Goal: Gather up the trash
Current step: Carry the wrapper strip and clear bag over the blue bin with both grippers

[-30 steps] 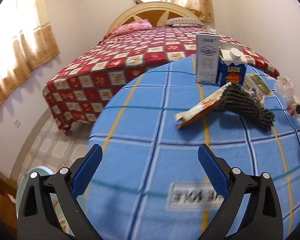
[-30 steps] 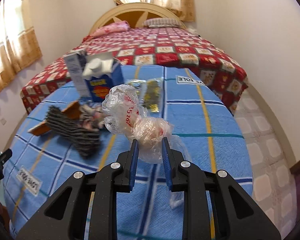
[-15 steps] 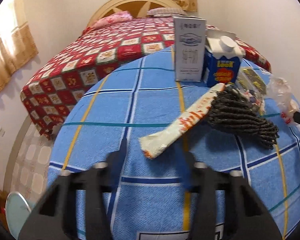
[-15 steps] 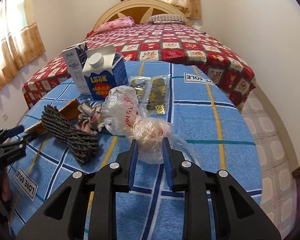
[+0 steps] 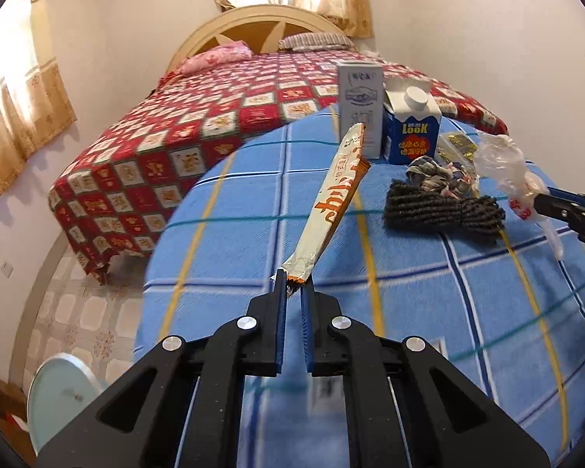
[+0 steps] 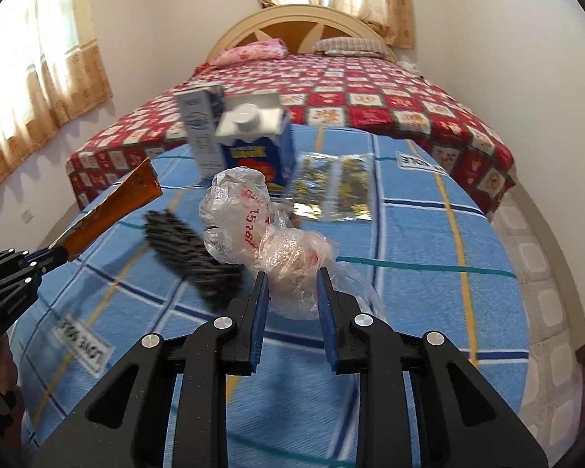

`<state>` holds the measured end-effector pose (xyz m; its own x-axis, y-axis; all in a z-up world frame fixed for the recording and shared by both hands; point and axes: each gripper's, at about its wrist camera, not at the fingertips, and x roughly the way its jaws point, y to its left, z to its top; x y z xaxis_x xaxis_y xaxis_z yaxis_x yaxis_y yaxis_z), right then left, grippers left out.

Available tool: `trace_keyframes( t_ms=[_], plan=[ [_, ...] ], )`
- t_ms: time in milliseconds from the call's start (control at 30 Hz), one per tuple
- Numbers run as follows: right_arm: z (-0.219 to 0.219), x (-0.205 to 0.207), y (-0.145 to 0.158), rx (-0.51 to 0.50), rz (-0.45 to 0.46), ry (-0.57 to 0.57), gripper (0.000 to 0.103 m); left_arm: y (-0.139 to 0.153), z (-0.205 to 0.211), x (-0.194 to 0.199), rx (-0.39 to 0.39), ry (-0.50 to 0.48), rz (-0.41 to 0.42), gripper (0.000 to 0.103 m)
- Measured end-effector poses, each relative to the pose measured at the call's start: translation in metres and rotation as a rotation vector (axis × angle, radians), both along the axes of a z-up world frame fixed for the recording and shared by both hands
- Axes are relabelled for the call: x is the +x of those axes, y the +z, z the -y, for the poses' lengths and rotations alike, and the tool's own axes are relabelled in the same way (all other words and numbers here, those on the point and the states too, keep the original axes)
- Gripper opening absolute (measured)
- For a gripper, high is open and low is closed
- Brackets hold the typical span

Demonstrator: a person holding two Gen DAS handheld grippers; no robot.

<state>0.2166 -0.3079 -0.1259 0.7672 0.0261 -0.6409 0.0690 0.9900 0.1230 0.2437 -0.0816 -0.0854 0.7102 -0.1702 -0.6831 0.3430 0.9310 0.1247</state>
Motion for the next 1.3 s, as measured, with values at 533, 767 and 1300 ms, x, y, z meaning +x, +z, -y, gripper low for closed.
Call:
trace_keyframes(
  t_ms=[533,767,1300],
  plan=[
    [-0.103,-0.007,0.010,-0.014,0.031,0.195,0.025,0.012,-0.105,-0.072,-0.014,0.183,0.032,0.007],
    [-0.141,-0.010,0.009,-0.033,0.034,0.262,0.025,0.014,-0.136,-0.090,-0.010,0.233,0.041,0.007],
    [-0.208,-0.014,0.011,-0.069,0.047,0.394,0.025,0.017,-0.189,-0.117,0.021,0.334,0.050,0.007]
  ],
)
